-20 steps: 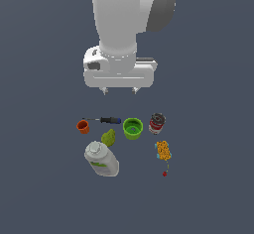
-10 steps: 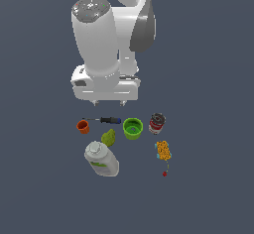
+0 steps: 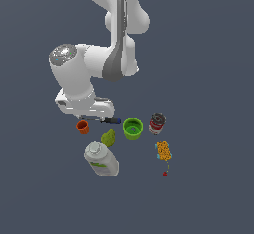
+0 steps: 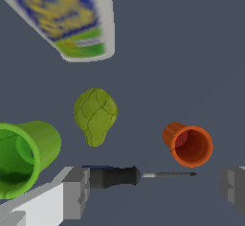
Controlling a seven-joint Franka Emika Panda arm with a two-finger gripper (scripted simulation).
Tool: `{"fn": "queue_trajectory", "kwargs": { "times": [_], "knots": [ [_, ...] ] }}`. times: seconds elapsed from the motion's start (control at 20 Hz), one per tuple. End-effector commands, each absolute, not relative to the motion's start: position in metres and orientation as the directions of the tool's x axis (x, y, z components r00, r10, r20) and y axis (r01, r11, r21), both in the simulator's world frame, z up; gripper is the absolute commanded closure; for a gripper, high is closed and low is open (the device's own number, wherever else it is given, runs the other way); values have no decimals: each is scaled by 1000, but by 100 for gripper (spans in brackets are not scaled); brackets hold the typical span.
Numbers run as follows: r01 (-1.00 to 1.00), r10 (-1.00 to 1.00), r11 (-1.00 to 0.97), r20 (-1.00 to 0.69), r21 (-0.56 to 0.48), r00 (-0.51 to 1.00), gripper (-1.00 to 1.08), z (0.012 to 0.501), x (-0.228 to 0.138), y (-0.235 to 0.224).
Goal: Pick up a designated object from a clutter of objects.
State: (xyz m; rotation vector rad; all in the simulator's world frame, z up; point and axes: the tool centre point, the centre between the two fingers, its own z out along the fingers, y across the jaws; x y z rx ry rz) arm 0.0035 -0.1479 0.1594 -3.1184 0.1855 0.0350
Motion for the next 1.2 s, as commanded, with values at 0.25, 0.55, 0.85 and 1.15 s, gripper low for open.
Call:
{"fn": "queue_trajectory", "kwargs": {
  "times": [0.25,0.55,0.85,1.15],
  "knots": [
    [-172,-172,-985,-6,-7,985,-92,109,-10,-197],
    [-193,-193,-981,-1,-1,981,-92,90,-17,-215],
    [-194,-194,-981,-2,-1,981,-92,88,-18,-216],
    [-195,-195,-981,-1,0,981,-92,68,-19,-217]
  ]
}}
